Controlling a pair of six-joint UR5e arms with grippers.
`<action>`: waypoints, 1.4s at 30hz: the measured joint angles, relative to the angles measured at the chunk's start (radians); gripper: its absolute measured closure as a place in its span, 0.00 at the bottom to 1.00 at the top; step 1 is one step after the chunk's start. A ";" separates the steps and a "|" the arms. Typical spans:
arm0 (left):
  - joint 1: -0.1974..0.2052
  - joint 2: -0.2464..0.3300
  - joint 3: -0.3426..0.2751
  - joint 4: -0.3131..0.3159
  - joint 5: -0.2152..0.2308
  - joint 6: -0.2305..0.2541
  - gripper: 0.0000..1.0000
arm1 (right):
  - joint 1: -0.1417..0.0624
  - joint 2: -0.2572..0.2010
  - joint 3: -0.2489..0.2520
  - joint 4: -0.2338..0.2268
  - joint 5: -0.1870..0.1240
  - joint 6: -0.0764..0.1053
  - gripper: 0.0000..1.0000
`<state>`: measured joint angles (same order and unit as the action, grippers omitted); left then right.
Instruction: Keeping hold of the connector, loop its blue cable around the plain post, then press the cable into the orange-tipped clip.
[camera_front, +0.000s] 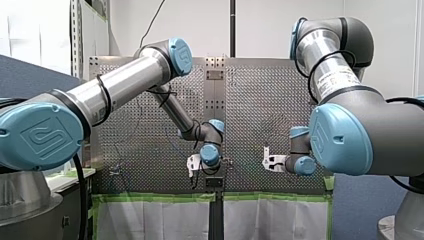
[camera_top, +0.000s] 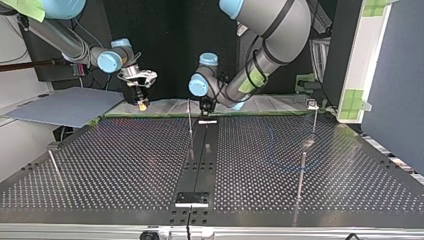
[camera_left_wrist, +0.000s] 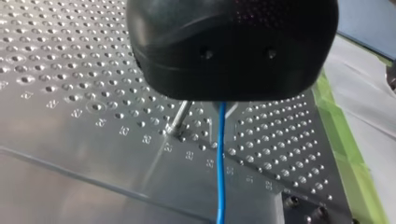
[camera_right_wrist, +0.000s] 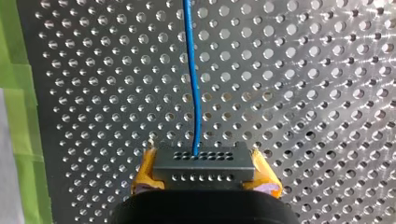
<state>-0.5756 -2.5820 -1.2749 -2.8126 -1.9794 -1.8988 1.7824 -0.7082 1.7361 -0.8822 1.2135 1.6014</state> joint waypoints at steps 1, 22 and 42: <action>0.002 0.000 0.000 0.000 0.002 0.000 1.00 | -0.001 0.000 -0.002 0.000 0.002 0.000 1.00; 0.035 0.001 0.017 0.005 0.017 0.002 1.00 | -0.020 0.001 -0.039 -0.011 0.010 0.018 1.00; 0.043 0.001 0.028 0.000 -0.011 0.009 1.00 | -0.045 0.003 -0.093 -0.014 0.012 0.040 1.00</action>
<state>-0.5327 -2.5807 -1.2470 -2.8129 -1.9901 -1.8901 1.7379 -0.7056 1.6428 -0.8967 1.2254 1.6414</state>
